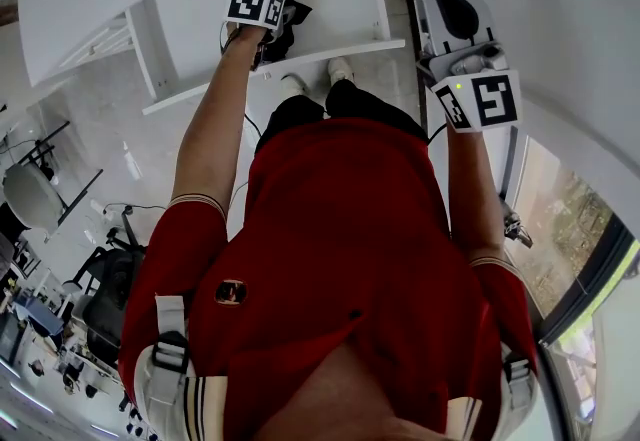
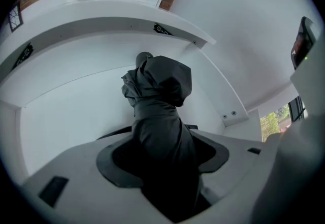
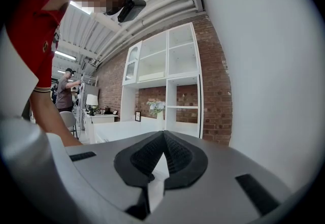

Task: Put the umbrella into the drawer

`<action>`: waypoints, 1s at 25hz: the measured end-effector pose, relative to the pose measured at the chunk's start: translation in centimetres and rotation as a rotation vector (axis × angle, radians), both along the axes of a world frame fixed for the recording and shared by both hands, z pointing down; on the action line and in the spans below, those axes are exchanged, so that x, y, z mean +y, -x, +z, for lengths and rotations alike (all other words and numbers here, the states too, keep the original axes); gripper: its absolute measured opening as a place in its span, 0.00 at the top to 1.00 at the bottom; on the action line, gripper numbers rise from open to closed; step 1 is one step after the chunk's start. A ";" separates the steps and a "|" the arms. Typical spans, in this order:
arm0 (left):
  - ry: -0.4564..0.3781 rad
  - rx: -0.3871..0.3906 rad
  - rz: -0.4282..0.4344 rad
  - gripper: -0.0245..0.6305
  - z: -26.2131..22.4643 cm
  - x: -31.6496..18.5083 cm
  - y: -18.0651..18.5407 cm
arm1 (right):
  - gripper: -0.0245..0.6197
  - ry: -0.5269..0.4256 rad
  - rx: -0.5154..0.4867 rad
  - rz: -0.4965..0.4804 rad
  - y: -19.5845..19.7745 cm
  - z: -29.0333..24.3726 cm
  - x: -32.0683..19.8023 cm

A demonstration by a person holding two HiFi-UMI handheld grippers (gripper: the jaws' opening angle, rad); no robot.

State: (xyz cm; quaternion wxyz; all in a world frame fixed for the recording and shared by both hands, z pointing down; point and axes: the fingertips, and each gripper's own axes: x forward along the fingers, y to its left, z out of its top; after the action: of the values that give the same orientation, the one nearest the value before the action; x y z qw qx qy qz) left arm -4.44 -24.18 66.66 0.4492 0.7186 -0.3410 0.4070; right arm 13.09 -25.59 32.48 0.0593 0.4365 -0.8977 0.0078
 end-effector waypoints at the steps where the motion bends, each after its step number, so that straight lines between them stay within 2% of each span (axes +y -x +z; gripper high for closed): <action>1: 0.001 0.000 -0.005 0.56 0.1 0.0 -0.1 | 0.98 0.001 0.000 0.000 -0.2 0.0 0.0; 8: -0.020 0.011 -0.035 0.52 0.3 0.0 -0.5 | 0.98 0.005 -0.006 -0.003 -1.0 0.2 0.6; 12: -0.064 0.020 -0.048 0.51 -0.8 -0.3 -0.2 | 0.98 0.008 -0.013 -0.014 -0.8 0.3 0.7; 20: -0.222 0.055 -0.075 0.51 -6.5 -1.9 0.8 | 0.98 0.006 -0.049 -0.056 0.8 0.7 1.0; 25: -0.381 0.121 -0.085 0.51 -12.5 -2.7 0.2 | 0.98 0.007 -0.079 -0.093 2.2 0.7 1.0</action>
State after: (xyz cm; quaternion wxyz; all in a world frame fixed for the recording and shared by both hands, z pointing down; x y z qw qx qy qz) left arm -4.68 -26.88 54.12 0.3416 0.7988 -0.4140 0.2717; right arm 10.87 -24.56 33.18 0.0257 0.3936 -0.9186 0.0256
